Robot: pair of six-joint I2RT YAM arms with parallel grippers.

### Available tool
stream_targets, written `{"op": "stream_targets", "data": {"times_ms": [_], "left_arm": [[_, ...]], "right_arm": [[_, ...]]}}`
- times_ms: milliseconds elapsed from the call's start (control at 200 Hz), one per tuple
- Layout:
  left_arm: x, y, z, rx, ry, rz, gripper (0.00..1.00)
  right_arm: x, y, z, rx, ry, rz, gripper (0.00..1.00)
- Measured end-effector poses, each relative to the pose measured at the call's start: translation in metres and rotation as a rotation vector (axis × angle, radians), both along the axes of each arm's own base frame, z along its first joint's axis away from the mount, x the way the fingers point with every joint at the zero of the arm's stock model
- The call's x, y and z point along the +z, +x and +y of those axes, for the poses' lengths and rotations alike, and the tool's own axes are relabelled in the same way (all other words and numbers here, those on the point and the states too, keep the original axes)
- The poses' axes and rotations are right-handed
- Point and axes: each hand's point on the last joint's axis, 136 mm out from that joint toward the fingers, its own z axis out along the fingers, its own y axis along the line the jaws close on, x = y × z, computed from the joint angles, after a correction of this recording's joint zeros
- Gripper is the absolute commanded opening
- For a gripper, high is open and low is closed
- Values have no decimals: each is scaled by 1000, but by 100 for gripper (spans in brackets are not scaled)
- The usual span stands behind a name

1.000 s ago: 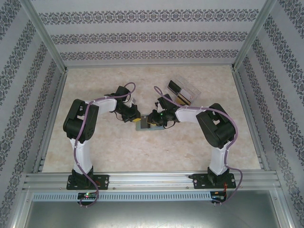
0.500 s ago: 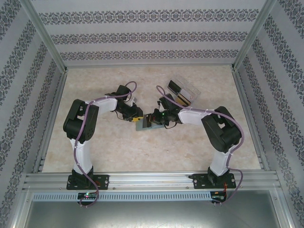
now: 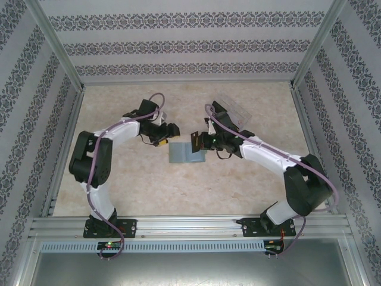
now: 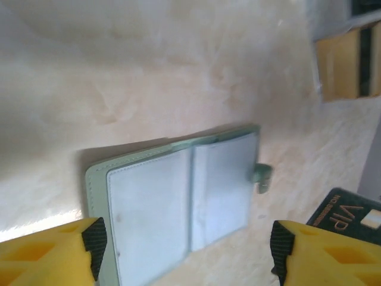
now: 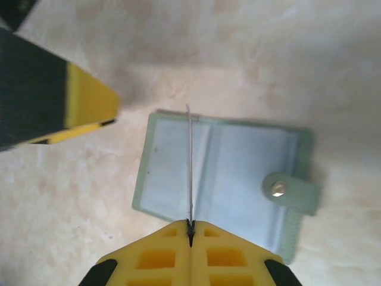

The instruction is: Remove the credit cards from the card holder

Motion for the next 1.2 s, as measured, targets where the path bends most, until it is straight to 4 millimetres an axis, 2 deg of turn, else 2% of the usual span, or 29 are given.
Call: {"op": "stream_targets", "data": {"times_ms": [85, 190, 300, 405, 565, 799, 1039, 1204], "left_arm": [[30, 7, 21, 50, 33, -90, 90], [56, 7, 51, 112, 83, -163, 98], [69, 0, 80, 170, 147, -201, 100], [72, -15, 101, 210, 205, -207, 100], [81, -28, 110, 218, 237, -224, 99], [90, -31, 115, 222, 263, -259, 100], [86, -32, 118, 227, 283, -256, 100], [86, -32, 118, 227, 282, -254, 100]], "right_arm": [[23, 12, -14, -8, -86, -90, 0], [51, 32, -31, -24, -191, -196, 0], [74, 54, -46, -26, -296, -277, 0], [83, 78, -53, 1, -384, -322, 0], [73, 117, -57, 90, -527, -344, 0], [49, 166, -68, 223, -696, -302, 0], [36, 175, -84, 316, -741, -251, 0], [26, 178, -86, 346, -717, -226, 0]]}}
